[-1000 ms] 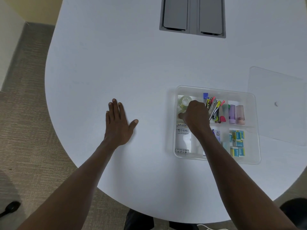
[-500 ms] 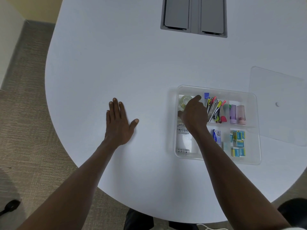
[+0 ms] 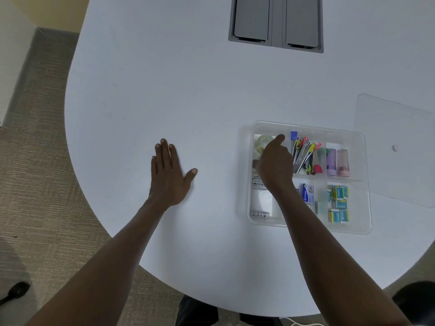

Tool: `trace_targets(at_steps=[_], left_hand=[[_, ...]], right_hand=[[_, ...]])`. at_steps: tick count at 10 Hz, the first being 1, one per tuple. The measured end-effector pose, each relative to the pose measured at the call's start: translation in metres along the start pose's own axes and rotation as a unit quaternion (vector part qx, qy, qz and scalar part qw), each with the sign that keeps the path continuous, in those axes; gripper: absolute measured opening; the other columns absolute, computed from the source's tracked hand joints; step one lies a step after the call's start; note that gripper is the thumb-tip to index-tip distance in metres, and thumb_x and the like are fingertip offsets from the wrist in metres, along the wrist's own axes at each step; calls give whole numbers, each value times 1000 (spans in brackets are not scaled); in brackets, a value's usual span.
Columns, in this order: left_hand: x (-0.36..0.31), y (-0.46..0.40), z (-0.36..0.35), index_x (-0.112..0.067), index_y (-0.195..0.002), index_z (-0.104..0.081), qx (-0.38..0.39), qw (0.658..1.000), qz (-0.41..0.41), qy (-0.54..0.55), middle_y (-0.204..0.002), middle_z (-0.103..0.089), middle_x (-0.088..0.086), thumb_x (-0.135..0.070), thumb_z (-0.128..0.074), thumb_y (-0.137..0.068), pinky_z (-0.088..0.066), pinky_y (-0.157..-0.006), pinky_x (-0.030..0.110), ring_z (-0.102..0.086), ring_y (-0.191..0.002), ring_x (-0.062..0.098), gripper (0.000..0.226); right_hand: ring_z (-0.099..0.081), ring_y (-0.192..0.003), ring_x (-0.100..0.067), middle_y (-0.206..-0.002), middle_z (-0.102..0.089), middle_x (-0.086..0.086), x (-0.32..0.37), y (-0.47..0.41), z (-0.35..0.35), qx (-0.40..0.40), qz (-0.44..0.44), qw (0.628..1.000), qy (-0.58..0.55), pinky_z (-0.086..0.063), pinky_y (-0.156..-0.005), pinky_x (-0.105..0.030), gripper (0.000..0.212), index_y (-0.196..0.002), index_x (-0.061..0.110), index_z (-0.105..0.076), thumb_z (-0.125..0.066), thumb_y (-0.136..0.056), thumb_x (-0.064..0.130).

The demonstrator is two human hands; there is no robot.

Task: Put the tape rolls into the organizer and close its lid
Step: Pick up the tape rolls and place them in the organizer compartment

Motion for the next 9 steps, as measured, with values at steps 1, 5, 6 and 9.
trace_targets(at_steps=[1,5,6,9], left_hand=[[0,0,0,0,-151,4,-2,1000,1,-1,-160,14,20,-59,-33,-94,-3,-120,48,13,-149,33,90],[-1,1,2,-1,-151,7,10,1000,3,5,-160,17,19,-59,-31,-94,0,-121,47,16,-148,32,90],[-1,0,2,0,-151,7,10,1000,3,4,-160,17,19,-59,-31,-94,-1,-121,48,15,-148,32,90],[-1,1,2,0,-151,6,9,1000,4,-2,-160,15,19,-60,-31,-94,-1,-120,47,15,-149,32,90]], right_hand=[[-64,-100,-38,-111,-63,-25,0,0,2,5,-8,1000,-4,-50,-84,-38,94,-144,-13,-12,-72,-81,21],[-60,-105,-40,-108,-65,-28,-28,-3,44,18,-22,989,-145,-48,-83,-37,34,-110,-13,-53,-58,-81,3],[-59,-112,-35,-114,-66,-23,-30,-12,44,22,3,988,-153,-45,-86,-30,42,-122,-4,-55,-51,-80,-5],[-55,-120,-36,-127,-60,-23,-19,-25,41,59,104,990,-78,-47,-98,-40,60,-137,0,-46,-47,-78,-15]])
Point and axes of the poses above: each hand's wrist, its own y-axis away from the middle knuckle, its own z-axis out of the back of the hand, x = y × z, the point moved 3 cm from there along -y, towards the middle knuckle
